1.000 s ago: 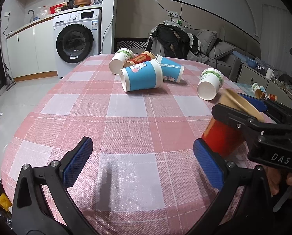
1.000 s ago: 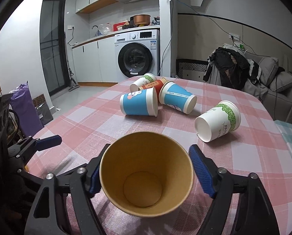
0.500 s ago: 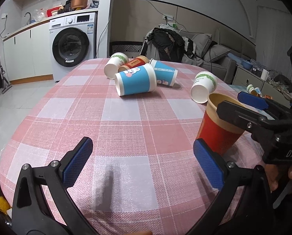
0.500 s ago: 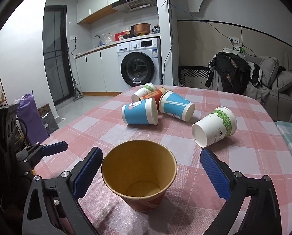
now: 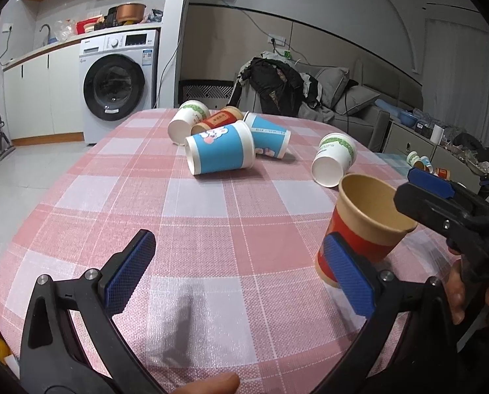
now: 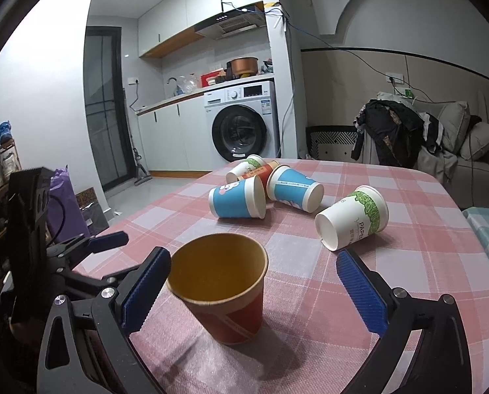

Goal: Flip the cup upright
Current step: 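Lower the upright red cup onto the table with the right tool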

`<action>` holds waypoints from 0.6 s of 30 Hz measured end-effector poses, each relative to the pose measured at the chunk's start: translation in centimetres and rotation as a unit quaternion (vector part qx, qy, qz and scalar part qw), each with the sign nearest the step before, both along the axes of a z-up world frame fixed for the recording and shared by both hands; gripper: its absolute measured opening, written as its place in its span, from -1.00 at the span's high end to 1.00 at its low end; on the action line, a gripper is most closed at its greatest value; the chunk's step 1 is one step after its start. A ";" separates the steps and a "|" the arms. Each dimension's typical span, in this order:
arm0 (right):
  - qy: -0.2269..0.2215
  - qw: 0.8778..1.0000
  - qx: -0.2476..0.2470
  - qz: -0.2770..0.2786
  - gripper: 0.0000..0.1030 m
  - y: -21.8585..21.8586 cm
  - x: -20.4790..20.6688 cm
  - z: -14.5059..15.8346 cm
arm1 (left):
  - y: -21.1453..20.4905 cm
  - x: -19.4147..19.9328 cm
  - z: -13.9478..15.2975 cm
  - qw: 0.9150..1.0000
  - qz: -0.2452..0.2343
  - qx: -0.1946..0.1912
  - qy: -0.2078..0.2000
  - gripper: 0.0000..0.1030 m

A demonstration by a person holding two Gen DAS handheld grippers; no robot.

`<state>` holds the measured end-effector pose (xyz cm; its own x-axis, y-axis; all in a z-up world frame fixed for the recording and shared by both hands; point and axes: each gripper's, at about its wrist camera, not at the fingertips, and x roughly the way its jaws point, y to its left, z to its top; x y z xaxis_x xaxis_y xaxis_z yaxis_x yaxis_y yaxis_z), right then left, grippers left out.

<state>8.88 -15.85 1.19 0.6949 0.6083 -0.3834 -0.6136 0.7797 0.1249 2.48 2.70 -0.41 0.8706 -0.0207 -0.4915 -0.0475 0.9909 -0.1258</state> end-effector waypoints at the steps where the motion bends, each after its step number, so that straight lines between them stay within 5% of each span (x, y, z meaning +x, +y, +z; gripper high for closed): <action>1: -0.005 1.000 0.000 0.001 -1.00 -0.1 -0.2 -0.1 | 0.0 0.0 0.0 1.000 -0.001 0.001 -0.003 -0.98; 18: -0.028 0.999 0.041 -0.016 -1.00 -3.1 -1.5 -0.4 | -2.1 -1.4 0.6 0.997 -0.040 0.034 -0.061 -0.98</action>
